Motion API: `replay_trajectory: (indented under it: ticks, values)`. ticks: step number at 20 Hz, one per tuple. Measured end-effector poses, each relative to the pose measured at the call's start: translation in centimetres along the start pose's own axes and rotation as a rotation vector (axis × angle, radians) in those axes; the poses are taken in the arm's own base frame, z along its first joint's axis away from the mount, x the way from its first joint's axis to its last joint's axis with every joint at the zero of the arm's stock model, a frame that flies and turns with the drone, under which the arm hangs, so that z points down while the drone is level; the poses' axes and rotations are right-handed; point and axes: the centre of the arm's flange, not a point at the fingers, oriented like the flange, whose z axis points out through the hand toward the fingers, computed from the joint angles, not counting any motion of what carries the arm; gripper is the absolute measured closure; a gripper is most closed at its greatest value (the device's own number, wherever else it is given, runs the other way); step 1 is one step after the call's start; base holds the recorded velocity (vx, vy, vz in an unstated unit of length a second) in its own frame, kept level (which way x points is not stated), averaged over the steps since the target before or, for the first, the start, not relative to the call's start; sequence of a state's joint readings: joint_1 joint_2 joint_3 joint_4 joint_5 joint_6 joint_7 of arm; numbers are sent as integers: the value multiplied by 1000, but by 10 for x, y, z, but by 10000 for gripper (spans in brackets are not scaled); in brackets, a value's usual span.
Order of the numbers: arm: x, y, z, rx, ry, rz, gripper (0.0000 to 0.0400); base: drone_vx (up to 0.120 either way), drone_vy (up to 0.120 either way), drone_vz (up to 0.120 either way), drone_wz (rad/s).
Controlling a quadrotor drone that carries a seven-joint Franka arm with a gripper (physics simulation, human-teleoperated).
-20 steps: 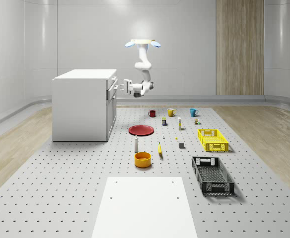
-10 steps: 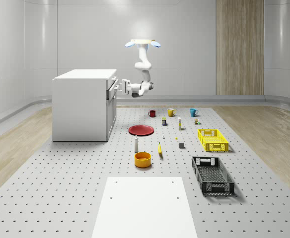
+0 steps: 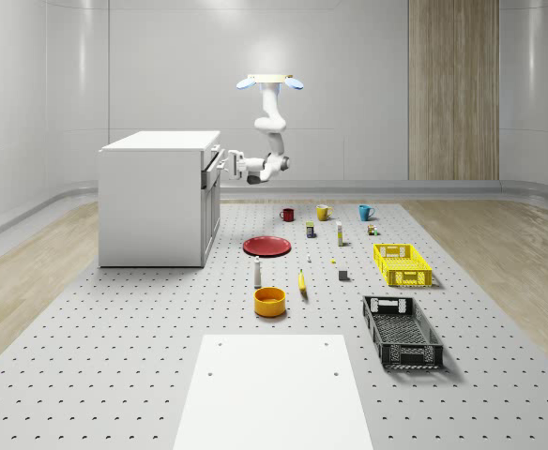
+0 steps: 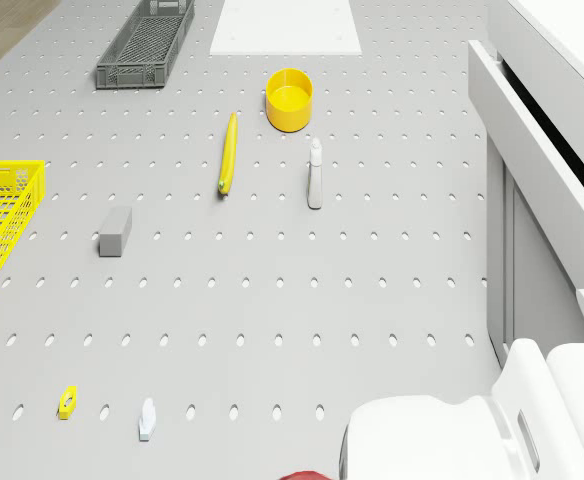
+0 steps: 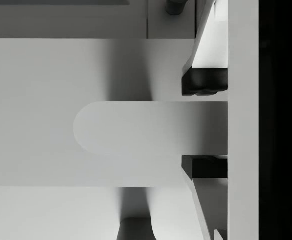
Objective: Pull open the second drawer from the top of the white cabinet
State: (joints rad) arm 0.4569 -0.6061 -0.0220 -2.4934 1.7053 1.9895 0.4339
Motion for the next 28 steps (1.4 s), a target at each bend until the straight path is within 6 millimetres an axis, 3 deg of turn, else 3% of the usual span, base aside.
replay_trajectory:
  ticks: [4,5,12,28]
  values:
    - [0,0,1,-1,1,3,276,0,0,0,0]
    - [-6,-4,-1,-13,10,43,219,0,0,0,0]
    - [-2,-1,-13,-8,6,12,265,0,0,0,0]
    - [0,0,-62,-3,2,1,286,0,0,0,0]
